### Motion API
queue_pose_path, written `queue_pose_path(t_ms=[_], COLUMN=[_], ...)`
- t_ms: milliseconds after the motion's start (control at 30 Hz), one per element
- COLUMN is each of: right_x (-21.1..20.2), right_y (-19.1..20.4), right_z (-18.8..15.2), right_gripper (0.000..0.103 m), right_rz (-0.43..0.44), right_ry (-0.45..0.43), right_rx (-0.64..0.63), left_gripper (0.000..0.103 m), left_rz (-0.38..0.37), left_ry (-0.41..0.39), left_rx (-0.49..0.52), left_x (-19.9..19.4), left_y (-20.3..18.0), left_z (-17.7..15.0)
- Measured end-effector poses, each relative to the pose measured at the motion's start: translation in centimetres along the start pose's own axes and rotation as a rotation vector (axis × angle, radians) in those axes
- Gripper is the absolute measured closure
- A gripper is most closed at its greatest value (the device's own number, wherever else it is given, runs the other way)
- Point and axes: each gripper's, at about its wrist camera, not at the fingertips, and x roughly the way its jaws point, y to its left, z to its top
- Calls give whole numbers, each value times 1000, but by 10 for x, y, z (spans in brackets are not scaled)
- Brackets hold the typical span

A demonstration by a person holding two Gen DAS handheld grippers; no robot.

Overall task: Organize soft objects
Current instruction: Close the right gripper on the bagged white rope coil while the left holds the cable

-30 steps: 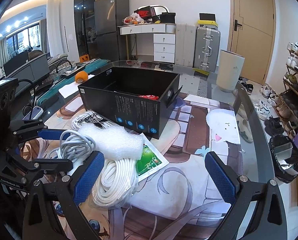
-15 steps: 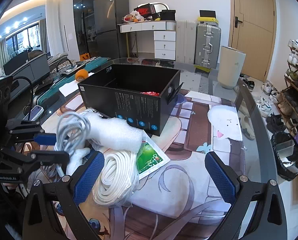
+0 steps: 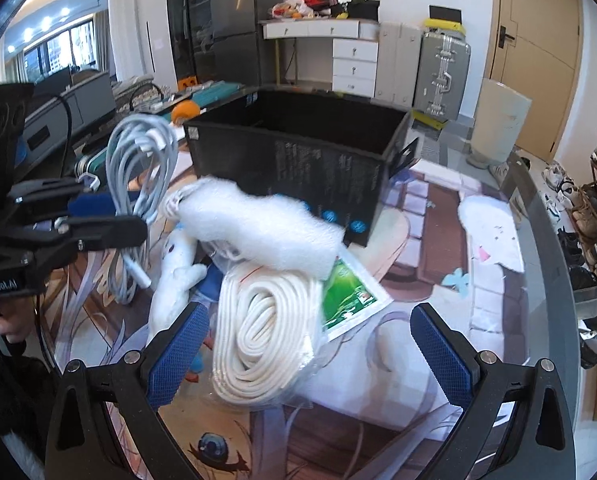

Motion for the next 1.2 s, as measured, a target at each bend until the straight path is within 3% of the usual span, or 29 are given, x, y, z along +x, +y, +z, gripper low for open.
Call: queue_pose_path(t_ms=[233,333,600,800,1200], right_x=[5,8,13,7,-21], right_y=[14,18,19,17,4], right_z=[-4,-4,-6,-7,-14], right_gripper=[2,9,42,55,60], right_rz=[8,0,7,32,31], right_ry=[13,23,45,39,0], right_rx=[-48,-58,-82,-92,-100], left_gripper=[77,77,77,77,77], left_rz=[16,24,24,23,41], left_ry=[4,12,24,23,-1], left_rx=[-2,-9,-14,-13,-21], left_x=[2,6,10,10,4], left_y=[1,2,1,1,6], left_z=[-2,-3,-4,-3,-1])
